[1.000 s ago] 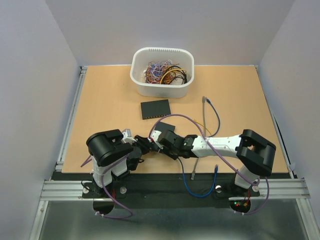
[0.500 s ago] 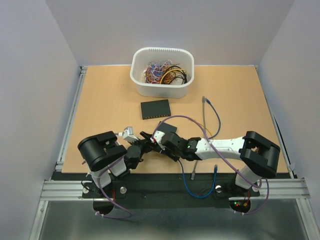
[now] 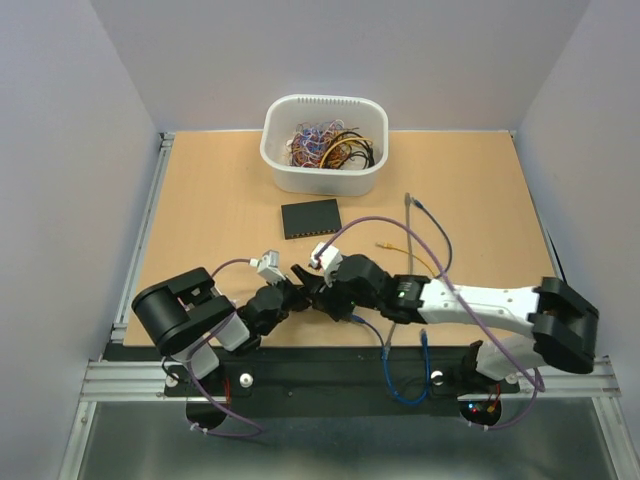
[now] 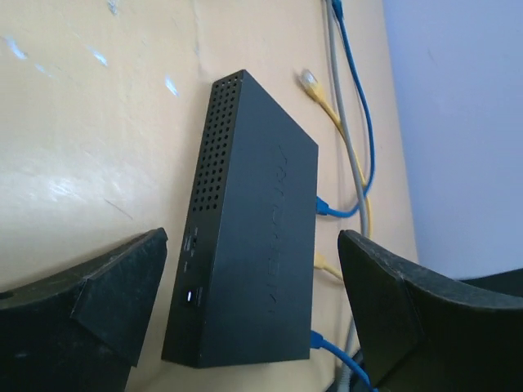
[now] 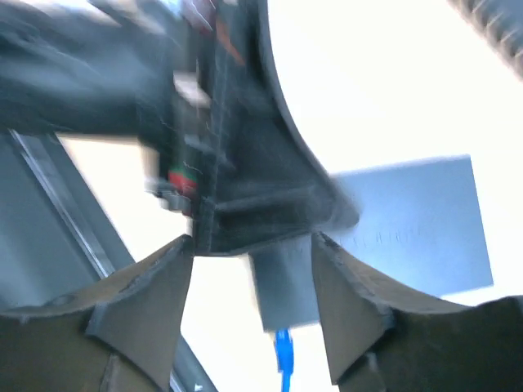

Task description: Insert the plug into the switch port

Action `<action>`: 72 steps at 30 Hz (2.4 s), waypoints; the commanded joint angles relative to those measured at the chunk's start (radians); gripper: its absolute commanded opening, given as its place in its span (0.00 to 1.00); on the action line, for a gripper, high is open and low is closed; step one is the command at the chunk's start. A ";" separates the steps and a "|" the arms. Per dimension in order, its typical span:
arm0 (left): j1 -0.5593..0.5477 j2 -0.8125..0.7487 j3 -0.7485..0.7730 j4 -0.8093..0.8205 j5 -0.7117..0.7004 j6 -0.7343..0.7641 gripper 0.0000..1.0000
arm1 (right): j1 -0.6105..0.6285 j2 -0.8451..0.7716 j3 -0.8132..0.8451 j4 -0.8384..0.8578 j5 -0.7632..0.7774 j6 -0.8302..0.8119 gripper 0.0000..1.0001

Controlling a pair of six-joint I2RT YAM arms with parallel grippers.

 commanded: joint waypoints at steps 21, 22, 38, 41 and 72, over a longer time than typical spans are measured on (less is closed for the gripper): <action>0.115 -0.555 0.118 -1.018 0.198 0.154 0.99 | -0.182 -0.272 -0.116 -0.117 0.344 0.271 0.63; 0.116 -0.566 0.129 -1.037 0.193 0.160 0.99 | -0.184 -0.252 -0.111 -0.123 0.321 0.271 0.62; 0.190 -0.696 0.144 -1.147 0.193 0.217 0.99 | -0.189 -0.192 -0.076 -0.219 0.140 0.314 0.40; 0.194 -0.699 0.146 -1.149 0.198 0.220 0.99 | -0.189 -0.130 -0.050 -0.261 0.108 0.331 0.34; 0.223 -0.794 0.146 -1.215 0.210 0.234 0.99 | -0.189 0.198 0.113 -0.241 0.089 0.386 0.47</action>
